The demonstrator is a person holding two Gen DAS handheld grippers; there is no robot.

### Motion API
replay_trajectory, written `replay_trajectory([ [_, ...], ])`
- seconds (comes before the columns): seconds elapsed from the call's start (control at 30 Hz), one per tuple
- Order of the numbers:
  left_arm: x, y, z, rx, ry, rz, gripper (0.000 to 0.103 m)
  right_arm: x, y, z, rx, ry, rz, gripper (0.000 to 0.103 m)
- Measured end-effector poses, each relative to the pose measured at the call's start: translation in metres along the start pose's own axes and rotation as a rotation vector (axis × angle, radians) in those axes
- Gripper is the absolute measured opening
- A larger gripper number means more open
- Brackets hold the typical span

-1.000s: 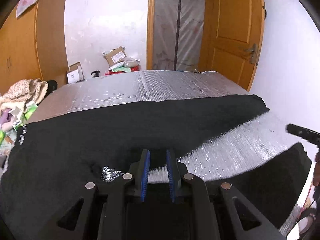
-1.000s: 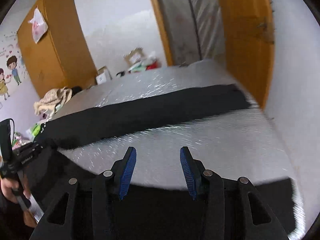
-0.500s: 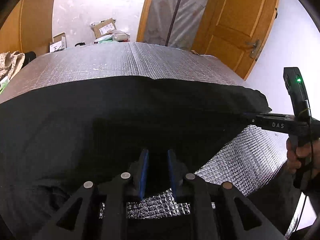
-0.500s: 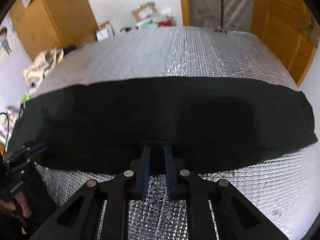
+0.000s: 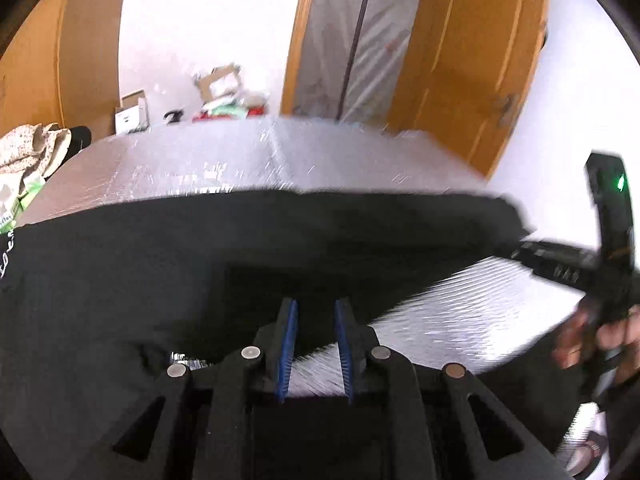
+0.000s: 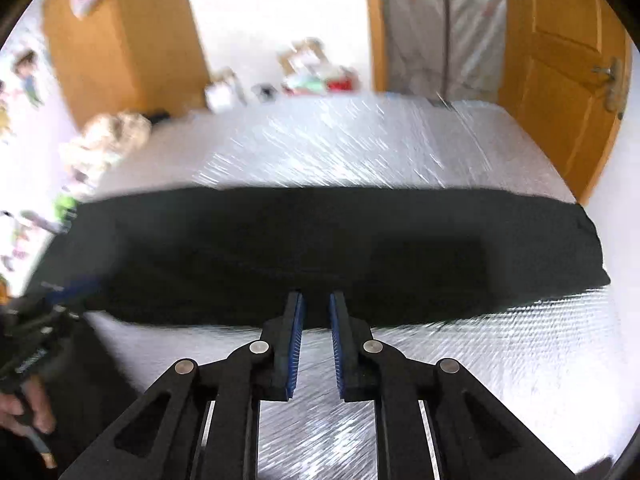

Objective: Fold clothes

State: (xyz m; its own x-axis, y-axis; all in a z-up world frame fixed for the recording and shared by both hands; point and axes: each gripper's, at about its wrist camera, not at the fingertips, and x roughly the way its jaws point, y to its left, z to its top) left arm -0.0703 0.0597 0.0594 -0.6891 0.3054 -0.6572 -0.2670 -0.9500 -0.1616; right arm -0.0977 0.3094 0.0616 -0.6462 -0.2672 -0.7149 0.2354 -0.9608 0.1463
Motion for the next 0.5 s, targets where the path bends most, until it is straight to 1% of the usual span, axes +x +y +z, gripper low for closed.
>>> replay_trajectory([
  [0.07, -0.02, 0.001, -0.008, 0.011, -0.038, 0.018, 0.019, -0.019, 0.008, -0.011, 0.001, -0.023, 0.035, 0.014],
  [0.1, -0.028, 0.005, -0.014, 0.006, -0.042, 0.027, 0.019, -0.026, 0.01, -0.019, 0.014, -0.026, 0.052, 0.014],
  [0.17, -0.041, 0.017, -0.025, -0.026, -0.032, 0.032, 0.019, -0.039, 0.013, -0.035, 0.034, -0.027, 0.073, 0.014],
  [0.27, -0.054, 0.033, -0.042, -0.05, -0.02, 0.089, 0.019, -0.049, 0.016, -0.059, 0.044, -0.002, 0.099, 0.014],
  [0.37, -0.051, 0.043, -0.046, -0.072, 0.0, 0.126, 0.019, -0.043, 0.018, -0.073, 0.026, 0.035, 0.102, 0.014],
  [0.43, -0.039, 0.045, -0.039, -0.072, 0.005, 0.139, 0.019, -0.035, 0.02, -0.072, 0.032, 0.048, 0.099, 0.014],
  [0.5, -0.028, 0.047, -0.031, -0.072, 0.009, 0.152, 0.019, -0.031, 0.023, -0.066, 0.035, 0.042, 0.104, 0.014],
])
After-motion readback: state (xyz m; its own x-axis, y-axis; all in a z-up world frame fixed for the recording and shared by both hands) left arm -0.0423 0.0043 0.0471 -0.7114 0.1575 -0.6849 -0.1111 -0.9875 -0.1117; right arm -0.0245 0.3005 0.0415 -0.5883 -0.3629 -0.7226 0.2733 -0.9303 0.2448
